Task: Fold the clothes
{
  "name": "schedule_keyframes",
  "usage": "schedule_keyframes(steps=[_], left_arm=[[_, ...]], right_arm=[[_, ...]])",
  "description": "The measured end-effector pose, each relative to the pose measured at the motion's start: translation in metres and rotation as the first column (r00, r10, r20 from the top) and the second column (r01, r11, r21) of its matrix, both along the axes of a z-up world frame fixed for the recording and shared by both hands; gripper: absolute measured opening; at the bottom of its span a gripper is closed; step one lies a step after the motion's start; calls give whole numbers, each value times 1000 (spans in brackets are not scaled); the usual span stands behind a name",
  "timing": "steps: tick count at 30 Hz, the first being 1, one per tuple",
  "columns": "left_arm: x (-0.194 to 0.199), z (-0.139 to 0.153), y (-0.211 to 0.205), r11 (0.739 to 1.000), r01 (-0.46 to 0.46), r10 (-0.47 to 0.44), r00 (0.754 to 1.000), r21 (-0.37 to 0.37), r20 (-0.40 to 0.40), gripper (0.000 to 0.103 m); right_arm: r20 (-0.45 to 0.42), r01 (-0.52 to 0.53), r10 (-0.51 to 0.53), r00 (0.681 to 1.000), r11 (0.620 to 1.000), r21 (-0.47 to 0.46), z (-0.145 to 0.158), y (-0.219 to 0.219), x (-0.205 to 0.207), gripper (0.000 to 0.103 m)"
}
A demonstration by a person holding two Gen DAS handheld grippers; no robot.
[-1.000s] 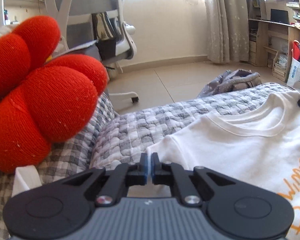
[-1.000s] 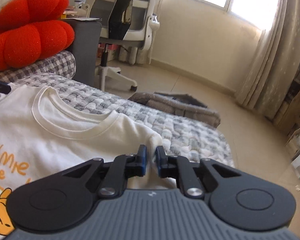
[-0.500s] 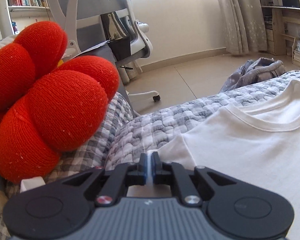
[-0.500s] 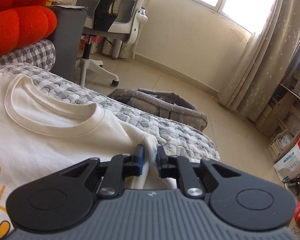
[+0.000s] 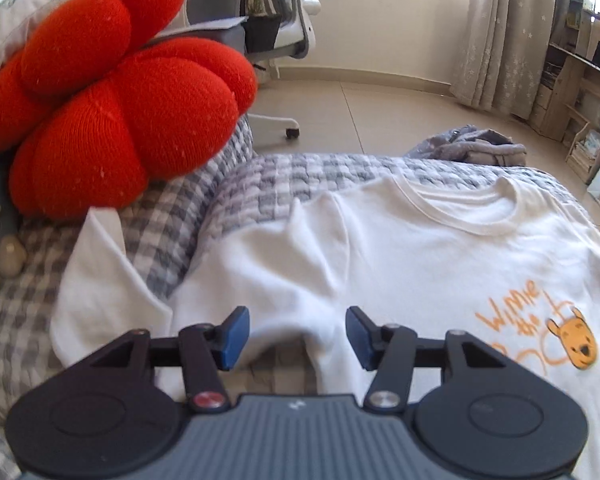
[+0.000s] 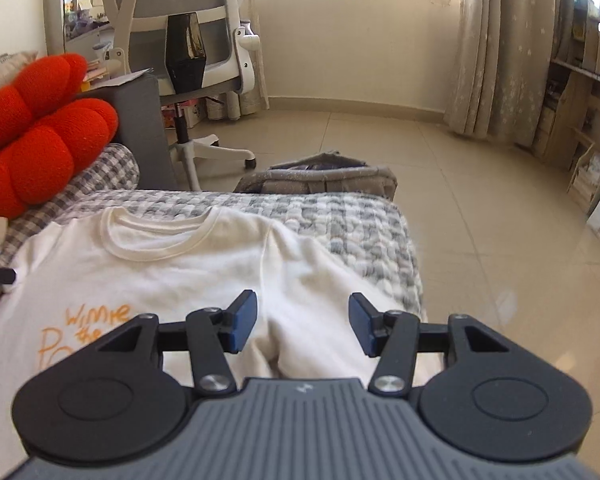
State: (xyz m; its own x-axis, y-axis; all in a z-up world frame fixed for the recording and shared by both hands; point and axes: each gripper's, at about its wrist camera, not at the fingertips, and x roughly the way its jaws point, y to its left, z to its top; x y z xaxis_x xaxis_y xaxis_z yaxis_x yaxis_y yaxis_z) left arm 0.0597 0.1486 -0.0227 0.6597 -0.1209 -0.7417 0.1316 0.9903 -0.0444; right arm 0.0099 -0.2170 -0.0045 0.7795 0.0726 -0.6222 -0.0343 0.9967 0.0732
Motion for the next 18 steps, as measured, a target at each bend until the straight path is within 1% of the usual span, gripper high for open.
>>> schedule_keyframes(steps=[3, 6, 9, 10, 14, 18], left_arm=[[-29, -6, 12, 996, 14, -20, 997, -90, -68, 54], [-58, -14, 19, 991, 33, -48, 993, -132, -107, 54], [-87, -14, 23, 989, 70, -82, 993, -127, -88, 54], [-95, -15, 27, 987, 77, -90, 992, -138, -91, 54], [-126, -14, 44, 974, 99, -119, 989, -204, -90, 53], [-158, -16, 60, 951, 122, -154, 984, -285, -94, 51]], right_arm=[[-31, -10, 14, 999, 995, 101, -3, -9, -31, 54], [-56, -7, 17, 998, 986, 169, -8, -17, -58, 54], [-77, -8, 25, 997, 976, 215, -13, -23, -83, 54], [-83, -12, 32, 996, 974, 227, -16, -24, -90, 54], [-120, -32, 67, 990, 963, 269, -25, -25, -119, 54], [-158, -38, 91, 983, 949, 312, -35, -31, -151, 49]])
